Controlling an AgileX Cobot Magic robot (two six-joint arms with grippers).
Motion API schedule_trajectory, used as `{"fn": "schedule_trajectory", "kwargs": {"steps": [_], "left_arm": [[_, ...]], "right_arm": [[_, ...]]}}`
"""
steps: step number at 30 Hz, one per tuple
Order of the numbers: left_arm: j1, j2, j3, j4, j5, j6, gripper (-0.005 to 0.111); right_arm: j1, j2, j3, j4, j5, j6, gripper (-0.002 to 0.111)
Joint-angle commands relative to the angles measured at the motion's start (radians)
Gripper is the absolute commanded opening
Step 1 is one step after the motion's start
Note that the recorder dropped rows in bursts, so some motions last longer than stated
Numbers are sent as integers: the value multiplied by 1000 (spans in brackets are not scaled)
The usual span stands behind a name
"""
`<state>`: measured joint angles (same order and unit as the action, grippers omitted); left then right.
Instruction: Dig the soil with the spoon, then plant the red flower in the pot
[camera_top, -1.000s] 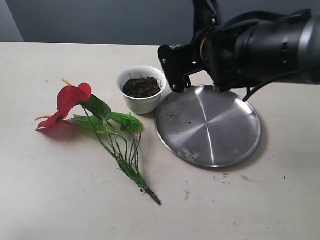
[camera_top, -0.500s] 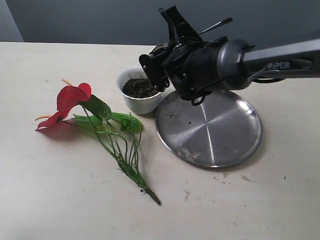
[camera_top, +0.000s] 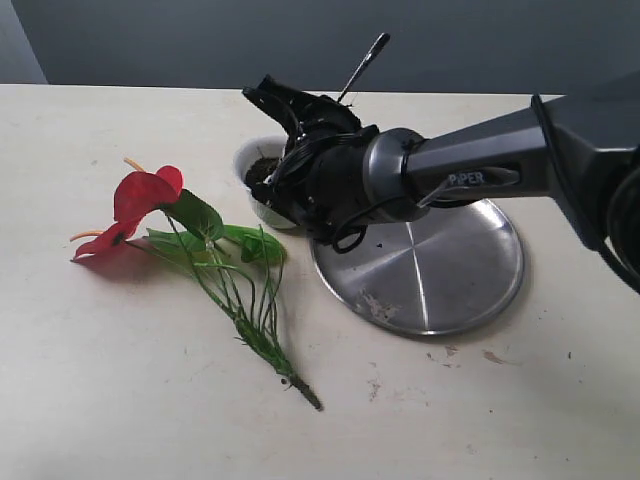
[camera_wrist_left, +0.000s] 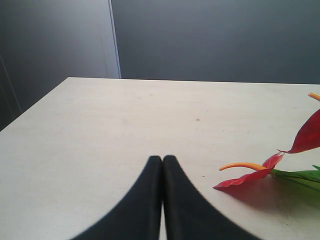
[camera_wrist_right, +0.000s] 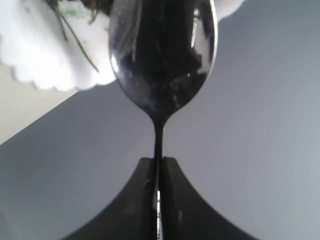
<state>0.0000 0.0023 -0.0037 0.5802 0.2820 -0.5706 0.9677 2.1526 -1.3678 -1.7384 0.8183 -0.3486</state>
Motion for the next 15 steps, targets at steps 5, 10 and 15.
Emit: {"fn": "schedule_trajectory", "kwargs": {"steps": [5, 10, 15], "left_arm": [[1, -2, 4, 0, 2, -2, 0], [1, -2, 4, 0, 2, -2, 0], [1, -2, 4, 0, 2, -2, 0]], "right_arm": [[33, 33, -6, -6, -30, -32, -1], [34, 51, -6, -6, -37, -46, -1], [32, 54, -16, -6, 54, -46, -1]]}}
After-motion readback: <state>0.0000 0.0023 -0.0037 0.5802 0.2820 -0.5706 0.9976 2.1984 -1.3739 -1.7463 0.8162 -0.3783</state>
